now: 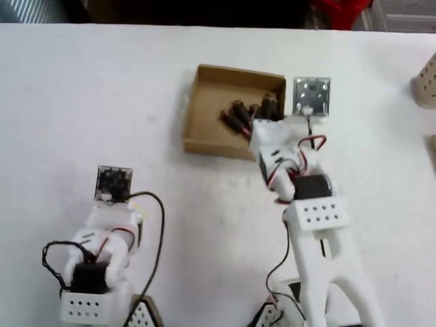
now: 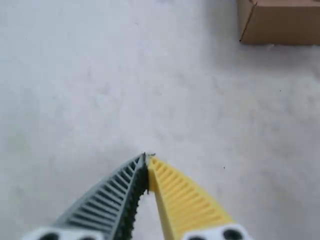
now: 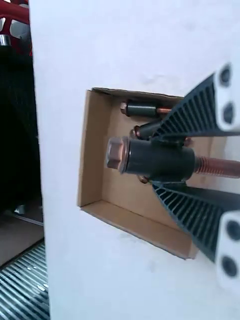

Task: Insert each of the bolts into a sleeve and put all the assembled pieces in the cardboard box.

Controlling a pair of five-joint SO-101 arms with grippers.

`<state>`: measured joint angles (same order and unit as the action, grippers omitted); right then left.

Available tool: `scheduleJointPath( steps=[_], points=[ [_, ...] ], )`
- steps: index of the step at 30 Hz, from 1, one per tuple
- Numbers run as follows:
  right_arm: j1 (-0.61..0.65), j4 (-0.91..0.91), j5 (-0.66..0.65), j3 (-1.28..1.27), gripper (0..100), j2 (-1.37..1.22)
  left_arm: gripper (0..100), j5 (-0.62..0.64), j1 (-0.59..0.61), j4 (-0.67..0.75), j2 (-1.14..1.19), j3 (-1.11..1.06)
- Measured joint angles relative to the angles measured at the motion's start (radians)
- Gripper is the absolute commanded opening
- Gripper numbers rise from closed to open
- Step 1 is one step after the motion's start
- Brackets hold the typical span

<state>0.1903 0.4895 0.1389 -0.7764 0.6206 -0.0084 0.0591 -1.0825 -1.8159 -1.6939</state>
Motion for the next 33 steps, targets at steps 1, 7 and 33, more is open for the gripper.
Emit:
scheduleJointPath(
  steps=[1,7,33],
  points=[
    [-0.009,0.000,0.000,0.037,1.8,-0.040,2,0.000,0.000,0.000,0.000,0.000],
    [-0.038,0.107,-0.051,0.318,1.8,-0.368,2,0.000,0.000,-0.017,0.000,0.000],
    [-0.071,0.697,-0.250,1.537,2.2,-1.390,2,0.000,0.000,-0.026,0.000,0.000]
  ],
)
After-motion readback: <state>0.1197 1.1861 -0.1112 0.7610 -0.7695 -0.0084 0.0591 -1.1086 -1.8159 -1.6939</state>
